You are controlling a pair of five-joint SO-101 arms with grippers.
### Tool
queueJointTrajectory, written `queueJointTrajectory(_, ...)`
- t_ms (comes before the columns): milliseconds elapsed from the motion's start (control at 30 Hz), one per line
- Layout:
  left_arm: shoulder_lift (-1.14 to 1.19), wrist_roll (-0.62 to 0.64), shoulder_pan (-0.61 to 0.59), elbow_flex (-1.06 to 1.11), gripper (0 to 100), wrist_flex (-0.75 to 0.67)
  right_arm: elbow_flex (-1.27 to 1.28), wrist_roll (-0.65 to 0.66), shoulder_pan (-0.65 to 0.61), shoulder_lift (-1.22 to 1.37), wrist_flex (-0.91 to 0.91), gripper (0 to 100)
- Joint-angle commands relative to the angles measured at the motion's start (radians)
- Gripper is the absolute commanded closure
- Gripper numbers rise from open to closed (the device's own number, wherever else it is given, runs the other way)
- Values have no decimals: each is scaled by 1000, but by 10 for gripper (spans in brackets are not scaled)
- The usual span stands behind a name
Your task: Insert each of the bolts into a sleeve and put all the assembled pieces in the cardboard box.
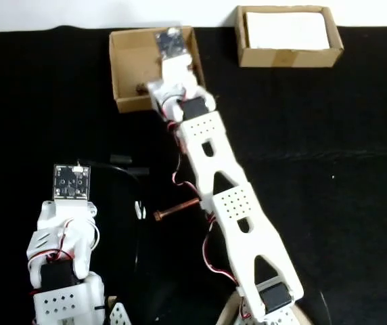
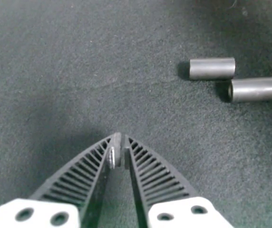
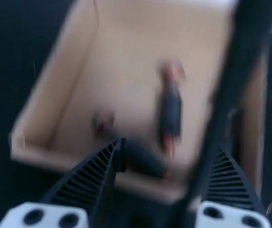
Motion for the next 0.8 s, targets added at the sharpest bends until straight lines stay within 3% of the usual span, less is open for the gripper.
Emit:
queueJointTrajectory(0,-4,5,-12,24,957,-17,-133,8,-28,-176,249,752)
queueJointTrajectory(200,-4,6,-44,24,957,-26,-124,9,-131,-348,711,752)
queueJointTrajectory(767,-4,8,-45,24,956,-37,358,5,-308,-360,704,753)
